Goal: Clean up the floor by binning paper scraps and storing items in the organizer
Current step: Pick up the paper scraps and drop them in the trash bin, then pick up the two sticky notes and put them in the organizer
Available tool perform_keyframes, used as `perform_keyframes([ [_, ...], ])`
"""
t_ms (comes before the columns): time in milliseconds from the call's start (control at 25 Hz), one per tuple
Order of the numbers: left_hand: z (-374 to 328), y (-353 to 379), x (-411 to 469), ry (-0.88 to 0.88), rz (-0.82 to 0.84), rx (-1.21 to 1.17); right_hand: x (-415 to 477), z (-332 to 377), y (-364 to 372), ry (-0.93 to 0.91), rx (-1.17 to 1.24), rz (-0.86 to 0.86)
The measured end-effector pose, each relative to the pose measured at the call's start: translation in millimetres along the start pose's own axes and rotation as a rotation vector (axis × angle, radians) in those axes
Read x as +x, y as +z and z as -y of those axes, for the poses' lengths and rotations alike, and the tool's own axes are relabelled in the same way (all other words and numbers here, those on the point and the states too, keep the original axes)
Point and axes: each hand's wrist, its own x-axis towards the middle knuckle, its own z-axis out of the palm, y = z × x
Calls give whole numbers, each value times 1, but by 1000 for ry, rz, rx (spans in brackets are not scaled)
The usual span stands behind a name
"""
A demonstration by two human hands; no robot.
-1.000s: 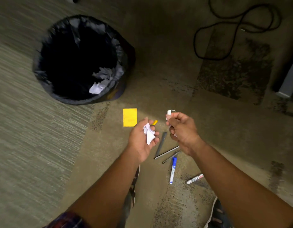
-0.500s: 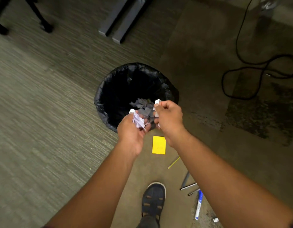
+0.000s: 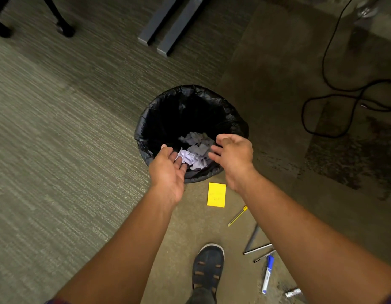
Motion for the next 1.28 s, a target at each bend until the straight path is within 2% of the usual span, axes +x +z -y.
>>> perform_keyframes([
  [320,41,24,-31,303,47,180,4,-13,-87,-137,-29,-66],
  [400,62,33,-42,439,110,318,8,-22,-121,-130,-60,-98],
  [520,108,38,-48,608,290,601,17,-51,-181,-105,-162,-165],
  [600,143,31,-37,597,334,752,28,-77,-226,-113,-330,-251],
  [760,199,-2,12,585,266,994,49,-127,-306,-151,-727,-316],
  [920,247,-35,84,475,185,1256,84,-187,-353,-180,-1048,-177],
  [1160,274,-30,157,547,136,1836,132,-249,-368,-278,-1466,58],
  [1280,277,-34,173,515,138,2055,148,-270,-377,-289,-1668,66],
])
